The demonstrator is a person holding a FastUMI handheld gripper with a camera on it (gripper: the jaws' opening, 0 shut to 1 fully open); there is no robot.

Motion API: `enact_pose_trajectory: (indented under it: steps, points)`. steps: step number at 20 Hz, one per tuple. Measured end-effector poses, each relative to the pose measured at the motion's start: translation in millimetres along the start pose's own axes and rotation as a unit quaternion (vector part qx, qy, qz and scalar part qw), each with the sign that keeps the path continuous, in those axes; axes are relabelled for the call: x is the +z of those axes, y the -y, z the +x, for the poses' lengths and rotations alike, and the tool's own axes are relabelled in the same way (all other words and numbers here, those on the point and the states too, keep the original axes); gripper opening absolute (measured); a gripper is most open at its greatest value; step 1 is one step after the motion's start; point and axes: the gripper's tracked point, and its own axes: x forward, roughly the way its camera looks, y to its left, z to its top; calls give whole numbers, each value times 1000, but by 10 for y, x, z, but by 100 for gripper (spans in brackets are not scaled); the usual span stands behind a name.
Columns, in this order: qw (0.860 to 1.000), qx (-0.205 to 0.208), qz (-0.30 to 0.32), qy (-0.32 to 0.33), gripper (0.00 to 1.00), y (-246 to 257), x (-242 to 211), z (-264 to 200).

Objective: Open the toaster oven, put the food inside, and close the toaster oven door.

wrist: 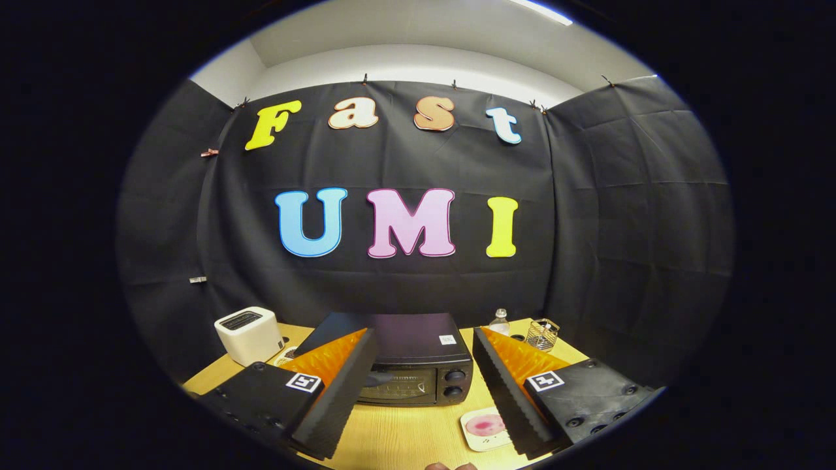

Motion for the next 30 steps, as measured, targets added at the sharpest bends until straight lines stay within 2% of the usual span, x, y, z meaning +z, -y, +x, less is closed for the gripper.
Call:
enact_pose_trajectory:
  steps: [10,19,22,30]
  points:
    - [999,28,-10,-33,97,-444,-362,190]
    - [997,32,-34,-60,98,-814,-804,724]
    - [996,48,-41,-71,98,-985,-960,933]
    - [991,23,-36,-124,98,-1109,-1524,1309]
